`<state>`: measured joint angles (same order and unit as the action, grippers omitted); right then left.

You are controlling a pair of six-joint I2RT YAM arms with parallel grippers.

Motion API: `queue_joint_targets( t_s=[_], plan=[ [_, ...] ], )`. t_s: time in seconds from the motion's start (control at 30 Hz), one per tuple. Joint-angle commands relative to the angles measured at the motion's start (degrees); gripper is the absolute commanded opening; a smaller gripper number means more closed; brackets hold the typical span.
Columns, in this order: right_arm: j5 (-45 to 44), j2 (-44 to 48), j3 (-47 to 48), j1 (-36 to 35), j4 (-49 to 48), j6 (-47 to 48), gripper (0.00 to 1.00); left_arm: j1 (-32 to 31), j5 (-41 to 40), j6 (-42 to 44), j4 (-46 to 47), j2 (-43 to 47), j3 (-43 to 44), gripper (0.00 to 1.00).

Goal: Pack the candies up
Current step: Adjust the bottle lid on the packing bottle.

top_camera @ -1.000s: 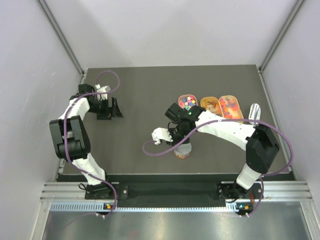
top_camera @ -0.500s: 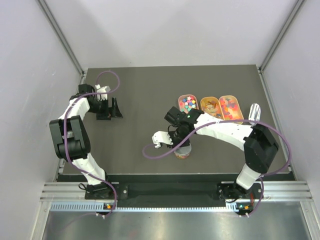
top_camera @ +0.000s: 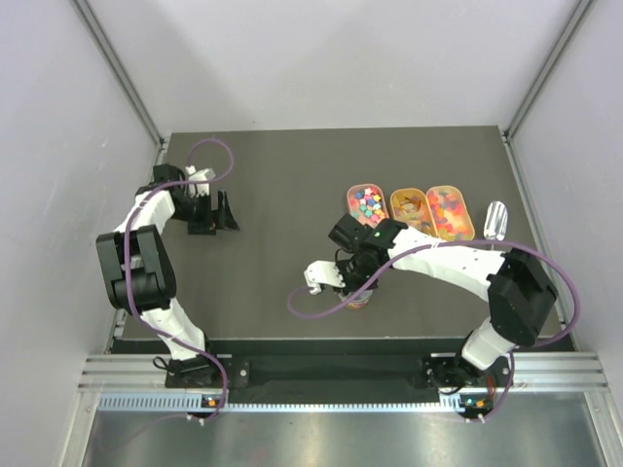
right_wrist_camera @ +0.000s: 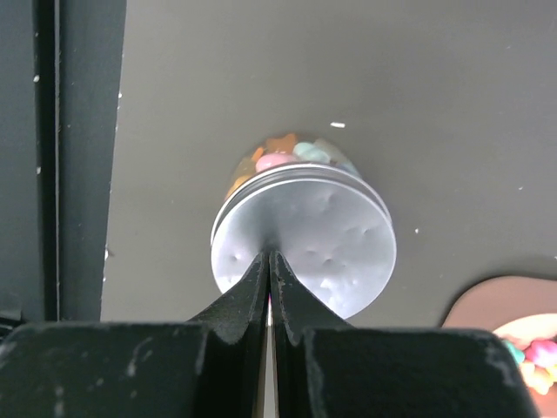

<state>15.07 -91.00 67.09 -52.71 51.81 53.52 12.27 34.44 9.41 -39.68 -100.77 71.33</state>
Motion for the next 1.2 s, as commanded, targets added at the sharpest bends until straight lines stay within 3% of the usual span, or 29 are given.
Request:
queue_joint_targets(
  t_s=[0.0,0.1,0.43,0.63,0.73,0.77,0.8,0.87,0.93,0.97,1.07,1.17],
  plan=[
    [-0.1,-2.6,-1.6,0.1,-4.0,0.2,0.00,-0.1,-0.9,1.6,-1.1,3.3,-0.6,0.93],
    [-0.4,-1.2,0.2,0.2,-2.4,-0.7,0.00,-0.4,-2.8,1.7,-0.1,5.4,-1.5,0.98],
    [-1.6,2.2,0.9,0.4,0.7,0.1,0.00,-1.5,-3.7,3.4,0.0,9.4,-2.9,0.98],
    [0.2,-1.5,-4.2,0.0,-5.0,-1.4,0.00,-7.3,-6.6,10.4,-2.1,14.6,-6.1,0.98],
    [-1.7,-0.9,-1.2,0.2,-3.5,-1.6,0.00,-11.7,-7.9,13.1,-1.7,20.3,-8.1,0.98],
    [-2.1,-0.1,0.0,0.4,-2.9,-1.8,0.04,-14.1,-7.8,13.4,-1.3,22.1,-9.0,0.98],
    [-2.1,2.0,1.4,1.1,-1.9,-2.4,0.17,-14.7,-7.0,13.4,1.0,23.8,-9.8,0.98],
    [-1.9,4.4,5.2,1.8,0.7,-2.6,0.55,-15.4,-3.3,11.1,4.2,30.0,-12.7,0.98],
    [-2.1,9.3,6.5,2.9,0.7,-2.7,0.88,-15.6,-0.6,8.9,9.6,35.7,-15.2,0.98],
    [-2.3,11.3,6.4,3.2,-0.7,-2.9,0.99,-15.9,1.9,5.9,11.2,37.5,-17.6,0.98],
    [-3.8,20.0,3.6,4.0,-5.8,-6.5,1.00,-18.0,5.5,4.6,12.3,43.5,-22.0,0.95],
    [-4.3,28.2,-1.4,4.5,-13.7,-13.5,1.00,-22.0,7.3,10.0,12.1,47.9,-26.8,0.96]
  ],
)
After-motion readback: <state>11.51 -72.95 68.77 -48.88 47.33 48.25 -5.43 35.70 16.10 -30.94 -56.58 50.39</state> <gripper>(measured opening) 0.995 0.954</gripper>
